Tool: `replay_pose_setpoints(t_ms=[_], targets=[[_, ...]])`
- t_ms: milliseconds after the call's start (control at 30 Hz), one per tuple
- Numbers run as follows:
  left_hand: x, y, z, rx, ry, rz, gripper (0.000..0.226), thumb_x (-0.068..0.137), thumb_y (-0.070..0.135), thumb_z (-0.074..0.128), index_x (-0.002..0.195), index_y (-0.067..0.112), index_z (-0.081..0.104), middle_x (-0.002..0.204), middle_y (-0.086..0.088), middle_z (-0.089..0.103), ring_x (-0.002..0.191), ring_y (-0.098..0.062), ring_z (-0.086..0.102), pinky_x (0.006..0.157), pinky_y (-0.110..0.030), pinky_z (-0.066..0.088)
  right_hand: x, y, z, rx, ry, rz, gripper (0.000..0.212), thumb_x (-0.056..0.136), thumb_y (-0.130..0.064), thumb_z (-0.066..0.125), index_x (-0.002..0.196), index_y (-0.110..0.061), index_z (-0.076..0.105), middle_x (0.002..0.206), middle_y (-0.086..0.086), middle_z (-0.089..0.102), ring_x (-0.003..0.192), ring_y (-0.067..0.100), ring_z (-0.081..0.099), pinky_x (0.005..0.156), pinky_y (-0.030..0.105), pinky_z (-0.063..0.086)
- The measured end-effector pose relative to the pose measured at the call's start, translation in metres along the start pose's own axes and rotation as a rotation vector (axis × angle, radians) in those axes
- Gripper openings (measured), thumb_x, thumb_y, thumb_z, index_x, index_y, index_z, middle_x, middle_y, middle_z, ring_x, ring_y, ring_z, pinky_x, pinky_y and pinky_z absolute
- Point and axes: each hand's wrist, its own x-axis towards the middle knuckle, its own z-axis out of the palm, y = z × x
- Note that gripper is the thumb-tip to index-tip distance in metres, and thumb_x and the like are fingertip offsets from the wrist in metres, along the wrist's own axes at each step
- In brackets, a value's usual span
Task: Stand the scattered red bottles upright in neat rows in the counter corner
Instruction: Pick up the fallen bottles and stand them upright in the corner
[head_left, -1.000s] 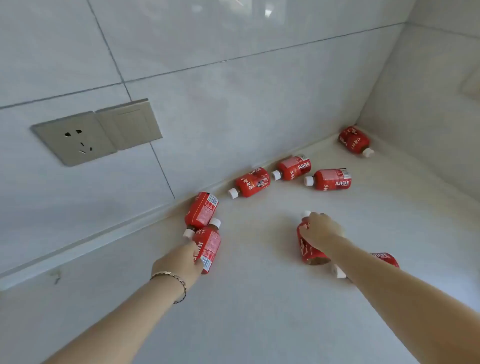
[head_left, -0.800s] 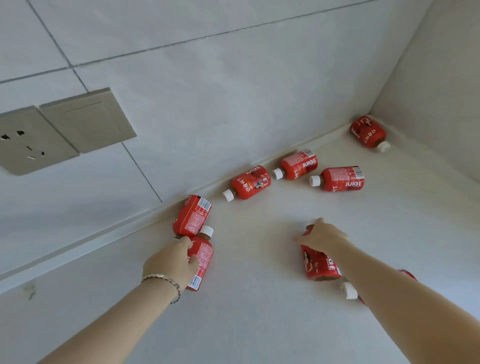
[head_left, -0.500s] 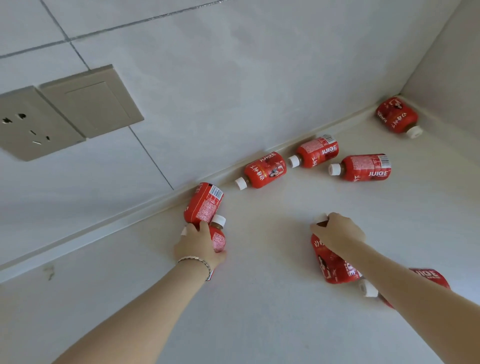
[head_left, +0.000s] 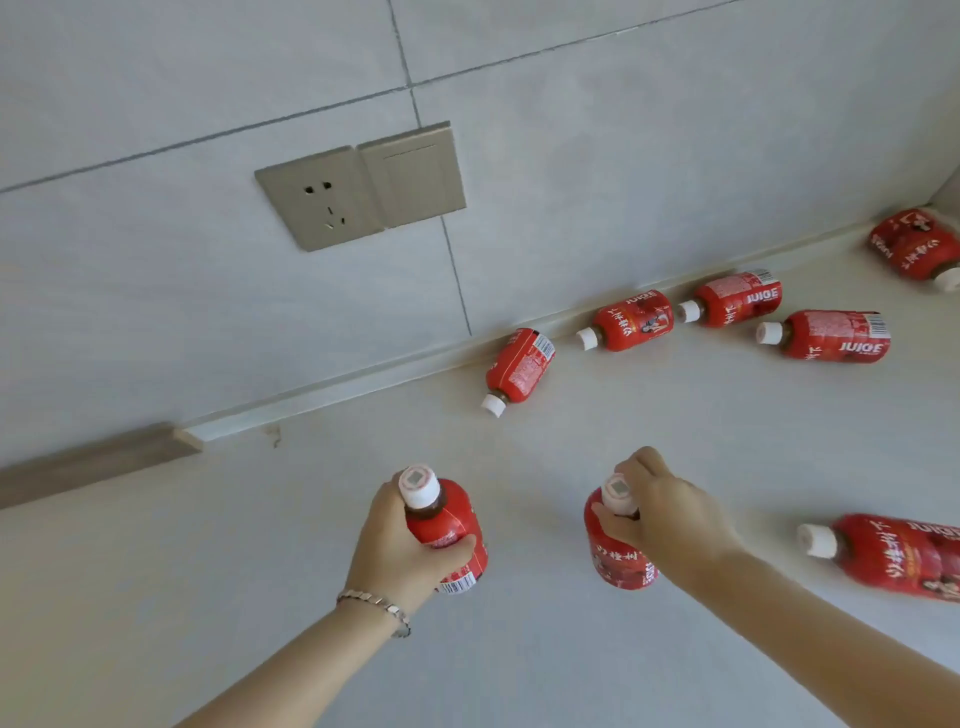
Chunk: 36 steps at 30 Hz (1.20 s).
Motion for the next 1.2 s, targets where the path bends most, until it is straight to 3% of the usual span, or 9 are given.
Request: replay_pose_setpoints(t_ms=[133,167,300,400,500,667,767,967,1200], targets=[[-0.045,-0.045,-0.067,-0.004,0.138,0.027,0.067,0.054,0.006,0.086,0.094,0.044,0.048,0.104,0.021,0.056,0.098,-0.006,0.059,0.084,-0.019,0.042,-0.015,-0.072,0.021,-0.175,0.051,-0.323,0.042,0.050,-0.043,0.089,0.070,-0.013,0.066,0.070,-0.003,0.061,0.055,0.016,0.063,0.037,0.023,0.044],[-0.053,-0.057,-0.084,0.002,0.171,0.017,0.068,0.055,0.004,0.086,0.092,0.045,0.047,0.103,0.024,0.055,0.097,-0.008,0.058,0.084,-0.019,0.041,-0.017,-0.093,0.027,-0.233,0.066,-0.375,0.042,0.051,-0.046,0.088,0.071,-0.015,0.067,0.070,-0.003,0.062,0.058,0.015,0.063,0.040,0.022,0.047],[-0.077,-0.114,-0.156,0.009,0.297,-0.058,0.068,0.055,0.004,0.086,0.095,0.044,0.048,0.102,0.018,0.057,0.099,-0.014,0.057,0.087,-0.023,0.042,-0.027,-0.189,0.054,-0.242,-0.094,-0.469,0.043,0.093,-0.049,0.044,0.118,-0.014,0.049,0.114,0.000,0.060,0.107,0.020,0.053,0.083,0.029,0.046],[-0.091,-0.171,-0.221,-0.004,0.362,-0.094,0.065,0.055,0.007,0.085,0.105,0.033,0.052,0.106,0.009,0.061,0.103,-0.017,0.059,0.085,-0.023,0.043,-0.038,-0.272,0.083,-0.235,-0.181,-0.460,0.040,0.093,-0.050,0.043,0.114,-0.016,0.045,0.107,-0.001,0.063,0.094,0.020,0.057,0.079,0.030,0.047],[-0.096,-0.215,-0.277,0.004,0.388,-0.090,0.066,0.055,0.011,0.085,0.096,0.046,0.046,0.100,0.024,0.057,0.100,-0.013,0.057,0.082,-0.018,0.043,-0.046,-0.337,0.112,-0.230,-0.237,-0.412,0.036,0.091,-0.051,0.045,0.109,-0.019,0.044,0.097,-0.004,0.060,0.079,0.016,0.050,0.071,0.024,0.041],[-0.091,-0.291,-0.375,-0.056,0.440,-0.101,0.063,0.059,0.005,0.081,0.083,0.048,0.042,0.093,0.026,0.051,0.095,-0.011,0.054,0.061,0.002,0.034,-0.056,-0.455,0.163,-0.164,-0.272,-0.350,0.040,0.088,-0.052,0.051,0.115,-0.023,0.045,0.111,-0.005,0.065,0.090,0.016,0.060,0.077,0.025,0.048],[-0.078,-0.323,-0.423,-0.073,0.465,-0.125,0.058,0.059,0.003,0.079,0.085,0.043,0.046,0.093,0.019,0.055,0.094,-0.013,0.054,0.069,-0.007,0.039,-0.052,-0.516,0.190,-0.136,-0.315,-0.315,0.041,0.086,-0.049,0.056,0.117,-0.024,0.047,0.116,-0.003,0.064,0.099,0.017,0.063,0.085,0.029,0.053],[-0.016,-0.369,-0.494,-0.079,0.532,-0.193,0.065,0.061,0.009,0.082,0.118,0.023,0.053,0.112,0.005,0.056,0.105,-0.014,0.051,0.093,-0.031,0.046,-0.014,-0.622,0.238,-0.145,-0.312,-0.337,0.041,0.088,-0.042,0.055,0.121,-0.018,0.047,0.119,0.002,0.064,0.105,0.021,0.062,0.081,0.028,0.050],[0.081,-0.410,-0.549,-0.093,0.606,-0.248,0.060,0.058,0.011,0.084,0.105,0.028,0.050,0.105,0.006,0.055,0.102,-0.018,0.055,0.084,-0.021,0.037,0.067,-0.719,0.285,-0.061,-0.281,-0.334,0.034,0.090,-0.034,0.054,0.116,-0.013,0.048,0.117,0.008,0.062,0.105,0.028,0.061,0.072,0.030,0.043]])
